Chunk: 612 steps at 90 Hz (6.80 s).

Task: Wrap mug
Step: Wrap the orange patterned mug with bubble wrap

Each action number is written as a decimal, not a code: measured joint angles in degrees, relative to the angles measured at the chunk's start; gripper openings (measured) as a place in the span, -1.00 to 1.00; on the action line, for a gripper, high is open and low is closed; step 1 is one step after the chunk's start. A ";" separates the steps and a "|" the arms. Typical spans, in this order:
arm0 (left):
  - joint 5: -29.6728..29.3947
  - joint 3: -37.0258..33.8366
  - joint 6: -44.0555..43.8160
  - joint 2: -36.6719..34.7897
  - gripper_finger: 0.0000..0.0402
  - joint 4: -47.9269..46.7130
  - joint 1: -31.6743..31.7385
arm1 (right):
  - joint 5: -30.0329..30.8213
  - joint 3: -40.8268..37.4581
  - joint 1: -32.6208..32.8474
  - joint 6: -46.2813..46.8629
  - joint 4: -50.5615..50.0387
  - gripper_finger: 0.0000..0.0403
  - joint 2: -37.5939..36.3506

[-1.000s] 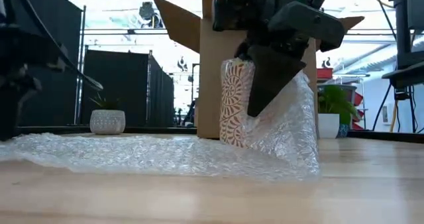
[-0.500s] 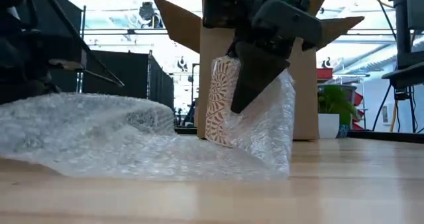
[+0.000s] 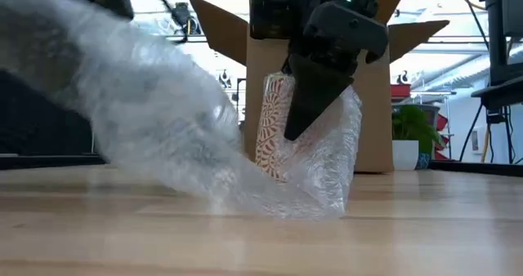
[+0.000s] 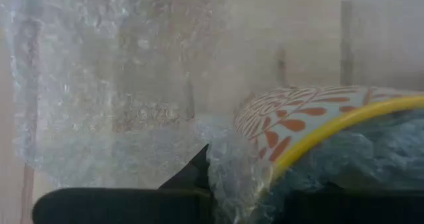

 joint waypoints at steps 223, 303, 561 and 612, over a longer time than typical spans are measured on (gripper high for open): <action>5.58 5.13 31.15 15.39 -1.00 33.07 16.26 | 0.02 19.79 0.74 -1.32 -24.88 0.07 -2.26; 5.37 4.84 31.18 14.39 -1.00 33.69 16.15 | 3.34 -2.45 0.73 -1.30 6.44 0.07 -2.14; 11.73 4.91 27.12 19.17 -1.00 37.89 20.44 | 2.90 4.00 -0.37 -1.43 -2.04 0.07 1.68; 12.10 4.93 27.18 19.15 -1.00 37.85 20.38 | -0.95 1.81 -0.68 0.96 3.73 0.07 1.68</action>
